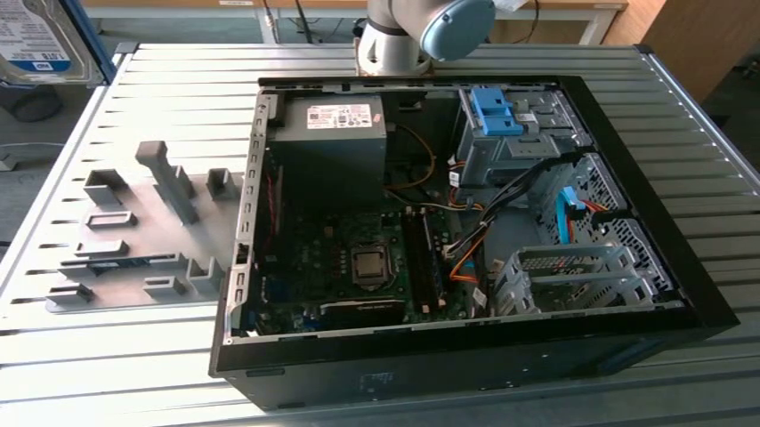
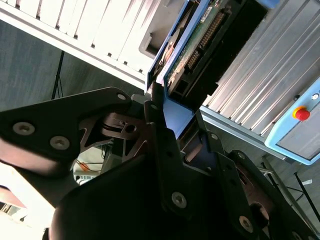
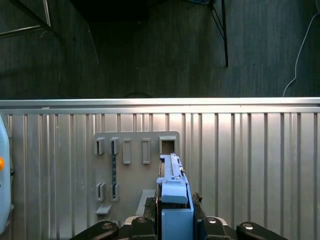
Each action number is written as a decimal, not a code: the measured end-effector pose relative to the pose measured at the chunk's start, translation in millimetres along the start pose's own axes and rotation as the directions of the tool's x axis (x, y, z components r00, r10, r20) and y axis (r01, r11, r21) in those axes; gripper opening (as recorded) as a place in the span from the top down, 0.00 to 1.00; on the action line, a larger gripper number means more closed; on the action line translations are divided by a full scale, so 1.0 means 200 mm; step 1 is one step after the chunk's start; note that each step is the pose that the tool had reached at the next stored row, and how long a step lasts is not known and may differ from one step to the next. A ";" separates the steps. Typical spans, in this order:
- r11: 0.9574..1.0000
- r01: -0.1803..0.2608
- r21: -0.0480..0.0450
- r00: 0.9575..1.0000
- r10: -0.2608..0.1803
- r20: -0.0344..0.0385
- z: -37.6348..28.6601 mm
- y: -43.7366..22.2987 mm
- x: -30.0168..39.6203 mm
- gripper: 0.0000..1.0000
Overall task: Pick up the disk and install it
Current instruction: 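Pick up the disk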
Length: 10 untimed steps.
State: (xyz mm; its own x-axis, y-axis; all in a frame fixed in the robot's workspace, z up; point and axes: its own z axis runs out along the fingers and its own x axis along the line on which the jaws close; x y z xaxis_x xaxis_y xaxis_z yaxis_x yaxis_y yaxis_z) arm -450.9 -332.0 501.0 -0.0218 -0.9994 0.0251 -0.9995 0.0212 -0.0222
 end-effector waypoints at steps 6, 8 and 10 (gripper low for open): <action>1.000 0.001 0.017 1.000 -0.001 0.000 0.000 0.009 0.011 0.64; 1.000 0.001 0.020 1.000 -0.001 0.000 0.000 0.010 0.016 0.64; 1.000 0.001 0.020 1.000 -0.001 0.000 0.000 0.009 0.024 0.64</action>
State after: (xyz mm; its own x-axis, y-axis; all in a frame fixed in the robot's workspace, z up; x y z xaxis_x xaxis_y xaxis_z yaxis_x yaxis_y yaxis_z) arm -452.8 -336.7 501.0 -0.0207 -0.9995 0.0251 -0.9989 0.0196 -0.0420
